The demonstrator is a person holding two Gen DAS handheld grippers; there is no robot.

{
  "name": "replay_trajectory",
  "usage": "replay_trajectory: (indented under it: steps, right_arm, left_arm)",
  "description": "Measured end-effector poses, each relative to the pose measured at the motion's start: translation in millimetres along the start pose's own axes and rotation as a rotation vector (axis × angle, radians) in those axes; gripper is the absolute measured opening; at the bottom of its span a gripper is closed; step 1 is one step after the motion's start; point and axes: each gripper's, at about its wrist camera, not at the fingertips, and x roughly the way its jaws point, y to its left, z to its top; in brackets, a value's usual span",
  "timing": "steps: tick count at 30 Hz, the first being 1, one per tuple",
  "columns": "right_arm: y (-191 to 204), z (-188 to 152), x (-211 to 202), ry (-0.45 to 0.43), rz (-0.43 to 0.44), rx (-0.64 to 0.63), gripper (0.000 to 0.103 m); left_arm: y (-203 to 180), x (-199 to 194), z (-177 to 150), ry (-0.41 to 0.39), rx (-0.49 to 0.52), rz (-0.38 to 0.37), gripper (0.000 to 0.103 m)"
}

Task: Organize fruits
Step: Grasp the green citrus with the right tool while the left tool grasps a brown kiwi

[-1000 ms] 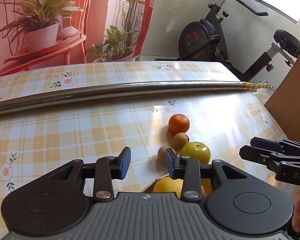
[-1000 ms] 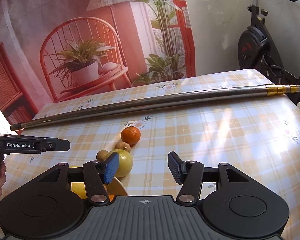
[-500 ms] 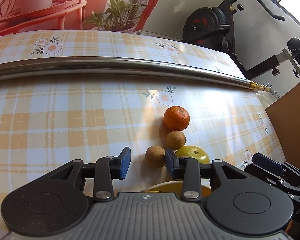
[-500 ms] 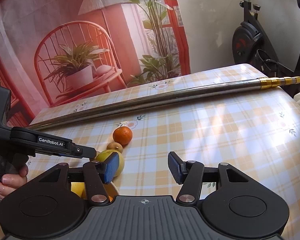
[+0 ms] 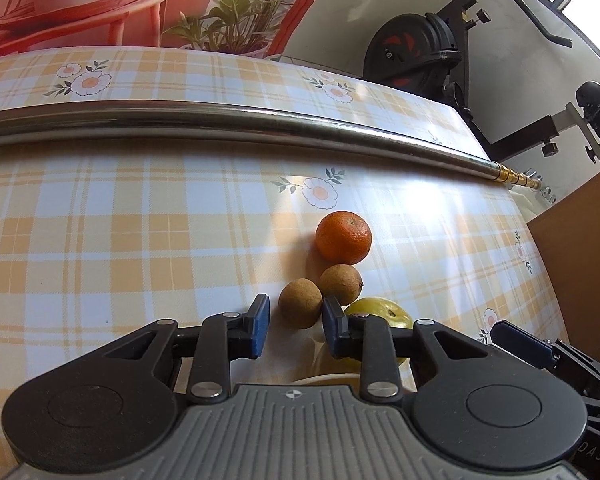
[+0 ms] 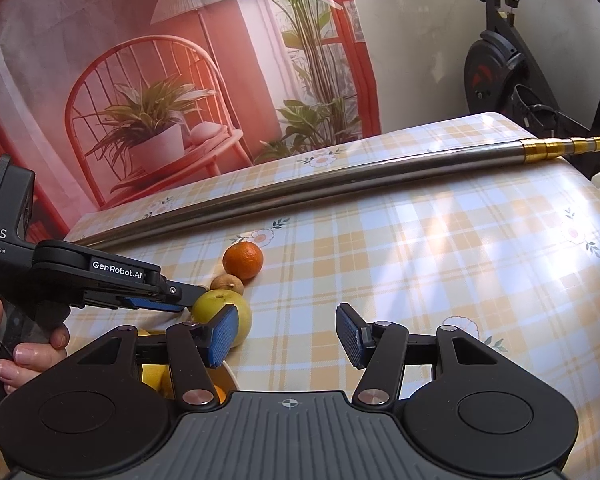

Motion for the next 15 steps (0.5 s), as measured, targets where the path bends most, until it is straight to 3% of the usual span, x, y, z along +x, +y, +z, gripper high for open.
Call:
replay_trajectory:
  steps: [15]
  right_arm:
    - [-0.7, -0.8, 7.0, 0.017, 0.02, 0.004, 0.052]
  left_arm:
    - [-4.5, -38.4, -15.9, -0.118, 0.189, 0.099, 0.025]
